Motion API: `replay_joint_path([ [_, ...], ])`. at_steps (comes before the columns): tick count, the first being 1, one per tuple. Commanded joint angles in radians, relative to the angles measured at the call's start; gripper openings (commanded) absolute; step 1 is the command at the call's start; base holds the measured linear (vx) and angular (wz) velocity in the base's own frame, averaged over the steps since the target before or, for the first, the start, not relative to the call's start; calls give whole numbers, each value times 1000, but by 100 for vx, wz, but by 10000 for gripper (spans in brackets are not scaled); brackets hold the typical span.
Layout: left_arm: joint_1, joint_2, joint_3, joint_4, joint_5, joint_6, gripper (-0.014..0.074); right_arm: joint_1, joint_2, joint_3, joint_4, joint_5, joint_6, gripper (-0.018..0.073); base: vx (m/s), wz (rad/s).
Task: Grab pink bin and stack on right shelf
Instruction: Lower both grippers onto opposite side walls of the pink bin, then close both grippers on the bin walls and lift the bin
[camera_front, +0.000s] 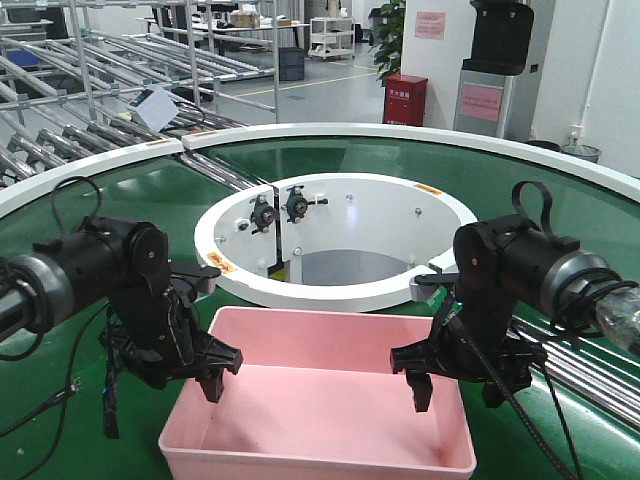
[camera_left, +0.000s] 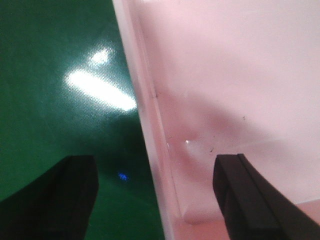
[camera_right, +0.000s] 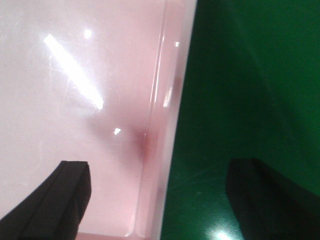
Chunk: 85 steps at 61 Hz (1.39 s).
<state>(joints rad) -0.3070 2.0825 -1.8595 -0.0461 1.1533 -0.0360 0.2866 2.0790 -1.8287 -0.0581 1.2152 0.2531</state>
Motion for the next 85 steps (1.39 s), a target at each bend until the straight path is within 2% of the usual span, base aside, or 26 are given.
replay_joint_path([
  [1, -4, -33, -63, -2, -9, -40, 587, -8, -42, -35, -5, -14, 15, 592, 0, 0],
  [13, -4, -9, -62, -4, -44, -68, 587, -8, -24, -35, 11, -16, 14, 586, 0, 0],
  [25, -4, 4, -62, -4, -56, -75, 554, -8, -15, -35, 16, -23, 15, 525, 0, 0],
  [36, -4, 5, -62, -4, -58, -75, 430, -8, -9, -35, 16, -23, 16, 421, 0, 0],
  [48, -4, 5, -62, -4, -58, -75, 261, -8, -8, -35, 14, -19, 16, 272, 0, 0],
  [59, -4, 5, -62, -4, -59, -75, 141, -8, -8, -35, 16, -19, 16, 143, 0, 0],
  [72, -4, 5, -62, -4, -70, -74, 67, -8, -8, -35, 16, -15, 16, 55, 0, 0],
  [85, -4, 5, -62, -4, -64, -75, 55, -8, -8, -35, 58, -18, 16, 36, 0, 0],
])
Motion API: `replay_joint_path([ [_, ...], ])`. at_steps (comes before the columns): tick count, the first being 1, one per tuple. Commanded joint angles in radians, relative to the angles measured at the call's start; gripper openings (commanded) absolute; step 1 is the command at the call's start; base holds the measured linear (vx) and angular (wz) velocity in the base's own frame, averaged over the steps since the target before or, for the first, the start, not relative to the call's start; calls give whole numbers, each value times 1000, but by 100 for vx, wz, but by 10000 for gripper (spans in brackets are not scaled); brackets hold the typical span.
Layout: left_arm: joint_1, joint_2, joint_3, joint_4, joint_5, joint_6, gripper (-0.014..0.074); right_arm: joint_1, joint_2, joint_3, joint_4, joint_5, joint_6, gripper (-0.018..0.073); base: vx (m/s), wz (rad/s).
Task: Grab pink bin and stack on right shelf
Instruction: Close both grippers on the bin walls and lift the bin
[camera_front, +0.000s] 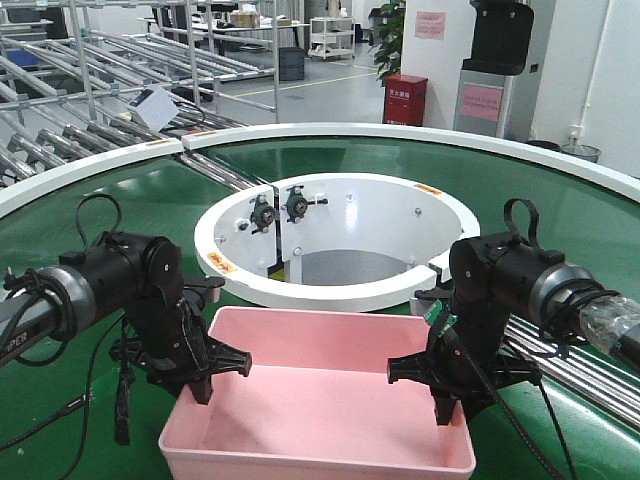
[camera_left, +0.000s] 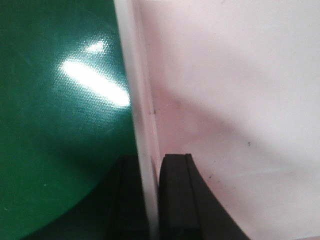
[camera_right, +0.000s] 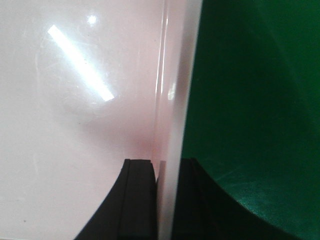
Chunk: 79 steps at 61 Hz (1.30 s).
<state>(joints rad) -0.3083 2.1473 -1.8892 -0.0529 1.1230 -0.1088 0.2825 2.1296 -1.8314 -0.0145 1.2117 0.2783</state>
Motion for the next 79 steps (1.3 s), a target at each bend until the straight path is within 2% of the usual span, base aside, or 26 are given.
replay_joint_path([
  [1, -2, -60, -32, 3, -32, -2, 56, -4, -59, -32, 15, -14, -9, 36, 0, 0],
  [8, -3, -74, -32, 23, -31, -40, 55, -4, -75, -34, -1, -15, 14, 36, 0, 0],
  [15, -16, -123, -32, 134, 1, -116, 57, -3, -124, -36, -80, 1, 75, 36, 0, 0],
  [16, -30, -161, -32, 200, 14, -151, 57, 0, -158, -36, -97, 10, 77, 36, 0, 0],
  [17, -34, -171, -32, 214, 20, -160, 57, 0, -167, -36, -98, 13, 76, 36, 0, 0],
  [21, -52, -218, -32, 258, 33, -192, 57, 7, -206, -36, -101, 22, 74, 36, 0, 0],
  [26, -70, -277, -28, 276, 82, -240, 57, 29, -261, -32, -119, 45, 73, 36, 0, 0],
  [31, -93, -356, 19, 310, 91, -302, 57, 66, -324, 17, -170, 40, 79, 36, 0, 0],
  [38, -145, -468, 156, 376, 60, -387, 57, 127, -426, 169, -261, -9, 134, 36, 0, 0],
  [42, -184, -546, 265, 389, 15, -422, 57, 156, -485, 251, -287, -34, 177, 36, 0, 0],
  [50, -250, -682, 454, 397, -57, -512, 57, 194, -601, 391, -272, -101, 219, 36, 0, 0],
  [63, -299, -845, 671, 396, -132, -625, 57, 198, -739, 557, -214, -170, 225, 36, 0, 0],
  [67, -302, -874, 710, 396, -158, -648, 57, 198, -762, 591, -208, -185, 231, 36, 0, 0],
  [79, -302, -885, 727, 396, -170, -647, 57, 198, -771, 596, -215, -167, 227, 36, 0, 0],
])
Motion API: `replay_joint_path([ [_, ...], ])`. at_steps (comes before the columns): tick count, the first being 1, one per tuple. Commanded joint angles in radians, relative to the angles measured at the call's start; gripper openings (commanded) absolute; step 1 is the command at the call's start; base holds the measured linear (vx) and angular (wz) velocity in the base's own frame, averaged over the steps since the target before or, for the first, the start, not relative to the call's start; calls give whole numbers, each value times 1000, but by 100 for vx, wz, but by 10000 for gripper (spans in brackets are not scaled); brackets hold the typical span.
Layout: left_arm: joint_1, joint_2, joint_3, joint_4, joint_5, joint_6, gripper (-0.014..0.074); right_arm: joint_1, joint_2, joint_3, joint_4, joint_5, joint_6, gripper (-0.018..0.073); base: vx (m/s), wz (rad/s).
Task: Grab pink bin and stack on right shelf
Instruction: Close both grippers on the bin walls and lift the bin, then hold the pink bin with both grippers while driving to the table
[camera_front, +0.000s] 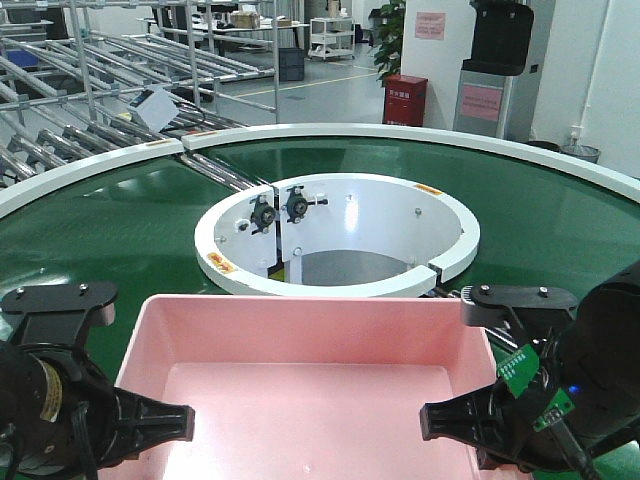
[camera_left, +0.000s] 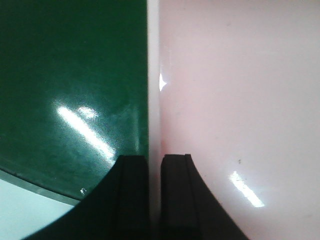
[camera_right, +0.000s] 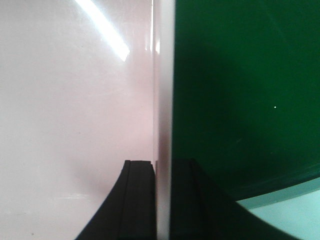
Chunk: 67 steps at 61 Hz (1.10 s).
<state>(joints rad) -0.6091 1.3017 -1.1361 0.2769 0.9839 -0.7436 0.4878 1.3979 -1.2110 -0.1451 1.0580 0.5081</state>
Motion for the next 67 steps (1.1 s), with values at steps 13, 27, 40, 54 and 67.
replay_joint_path([
  [13, -1, -40, -26, 67, -31, -13, 57, -10, -39, -24, -85, -10, -3, 36, 0, 0],
  [27, -1, -40, -26, 67, -31, -13, 57, -10, -39, -24, -85, -10, -3, 36, 0, 0],
  [40, -1, -40, -26, 67, -31, -13, 57, -10, -39, -24, -85, -10, -3, 36, 0, 0],
  [54, -1, -40, -26, 67, -31, -13, 57, -10, -39, -24, -85, -10, -3, 36, 0, 0],
  [67, -1, -40, -26, 66, -31, -13, 57, -10, -39, -24, -85, -10, -3, 36, -2, -7],
])
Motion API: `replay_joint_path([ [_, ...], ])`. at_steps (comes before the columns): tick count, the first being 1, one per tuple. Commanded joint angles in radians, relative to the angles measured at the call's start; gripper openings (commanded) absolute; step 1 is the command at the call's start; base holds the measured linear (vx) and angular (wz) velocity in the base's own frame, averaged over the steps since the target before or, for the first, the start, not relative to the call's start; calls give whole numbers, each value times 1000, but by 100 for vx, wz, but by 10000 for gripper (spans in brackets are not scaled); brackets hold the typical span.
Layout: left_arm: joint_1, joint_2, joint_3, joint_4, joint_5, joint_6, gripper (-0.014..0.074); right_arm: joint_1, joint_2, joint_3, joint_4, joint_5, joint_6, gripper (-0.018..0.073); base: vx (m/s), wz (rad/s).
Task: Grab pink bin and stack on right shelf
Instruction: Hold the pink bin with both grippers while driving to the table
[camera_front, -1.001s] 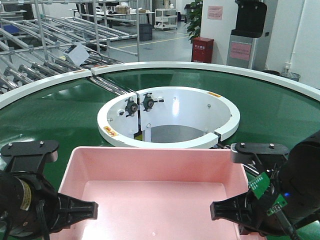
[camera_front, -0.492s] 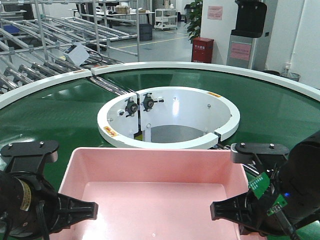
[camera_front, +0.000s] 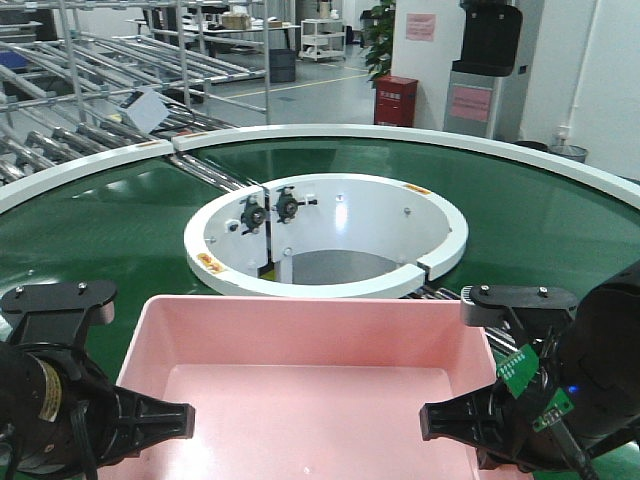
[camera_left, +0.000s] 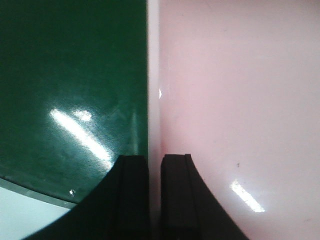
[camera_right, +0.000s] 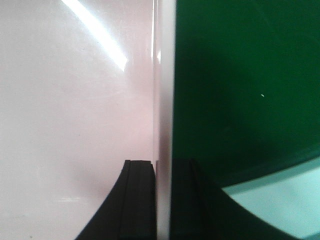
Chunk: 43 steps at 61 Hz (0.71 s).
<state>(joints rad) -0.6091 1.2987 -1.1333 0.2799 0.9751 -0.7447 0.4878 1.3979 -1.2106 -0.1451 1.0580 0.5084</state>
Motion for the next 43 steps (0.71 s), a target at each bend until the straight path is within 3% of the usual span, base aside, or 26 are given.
replay_joint_path([
  [1, -1, -37, -29, 63, -22, -12, 57, -10, -39, -25, -85, -10, -3, 36, -5, -18],
  [43, -1, -37, -29, 63, -22, -12, 57, -10, -39, -25, -85, -6, -3, 36, -13, -44],
])
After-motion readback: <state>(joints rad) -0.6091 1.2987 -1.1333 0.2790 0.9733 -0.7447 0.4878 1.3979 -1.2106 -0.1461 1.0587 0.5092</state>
